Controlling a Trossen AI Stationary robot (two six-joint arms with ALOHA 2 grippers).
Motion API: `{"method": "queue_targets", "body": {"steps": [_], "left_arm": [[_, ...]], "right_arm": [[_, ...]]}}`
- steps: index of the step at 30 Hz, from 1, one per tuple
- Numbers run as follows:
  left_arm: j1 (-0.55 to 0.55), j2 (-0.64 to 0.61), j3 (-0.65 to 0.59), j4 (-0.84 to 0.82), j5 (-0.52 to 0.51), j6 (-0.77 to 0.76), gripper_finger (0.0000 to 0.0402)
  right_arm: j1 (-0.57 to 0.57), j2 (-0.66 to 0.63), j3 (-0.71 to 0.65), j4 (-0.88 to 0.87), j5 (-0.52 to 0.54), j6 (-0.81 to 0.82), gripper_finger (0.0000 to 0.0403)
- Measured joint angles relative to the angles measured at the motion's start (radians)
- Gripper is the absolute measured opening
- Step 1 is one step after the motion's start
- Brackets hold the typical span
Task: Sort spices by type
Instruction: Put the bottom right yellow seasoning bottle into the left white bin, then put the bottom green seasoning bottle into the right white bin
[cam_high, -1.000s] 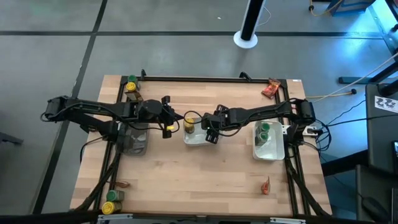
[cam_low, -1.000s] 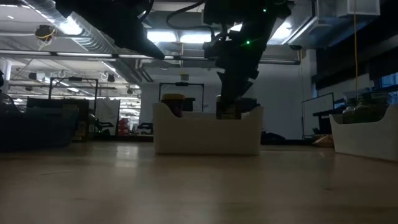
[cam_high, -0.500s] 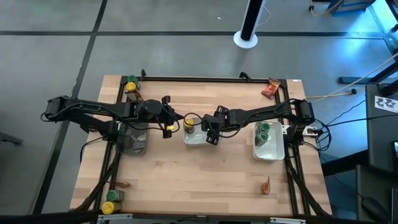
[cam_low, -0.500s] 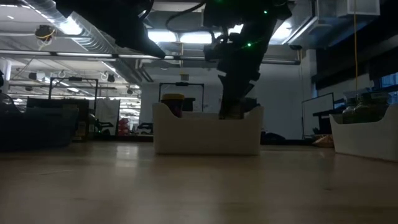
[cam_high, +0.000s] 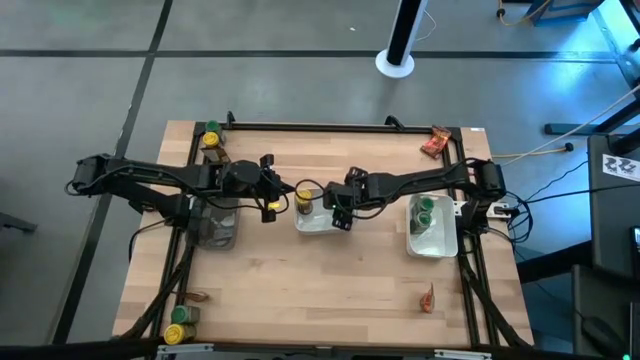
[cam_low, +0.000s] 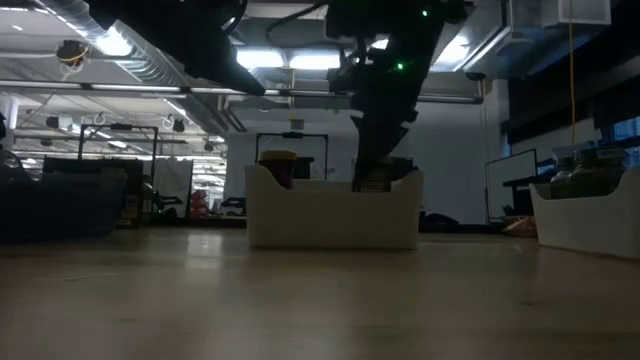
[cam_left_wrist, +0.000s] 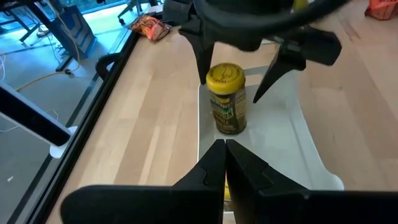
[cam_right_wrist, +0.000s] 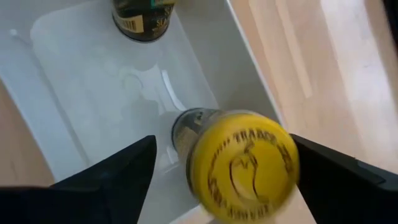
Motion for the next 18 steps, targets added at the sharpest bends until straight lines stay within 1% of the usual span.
{"method": "queue_targets", "body": {"steps": [9,12,13,15,18], "left_arm": [[0.0,0.0,0.0,0.0,0.0,0.0,0.0004],[0.0,0.0,0.0,-0.001,0.0,0.0,0.0004],[0.0,0.0,0.0,0.0,0.0,0.0,0.0004],[0.0,0.0,0.0,-0.001,0.0,0.0,0.0004],[0.0,0.0,0.0,-0.002,0.0,0.0,0.0004]], "right_arm": [[0.001,-0.002,0.141,-0.181,-0.023,-0.005,0.0351],[0.001,-0.013,0.158,-0.246,-0.095,0.006,0.0351],[0.001,-0.02,0.158,-0.26,-0.103,0.007,0.0351],[0.01,-0.042,0.158,-0.282,-0.096,0.022,0.0351],[0.025,-0.109,0.139,-0.3,-0.049,0.032,0.0351]]}}
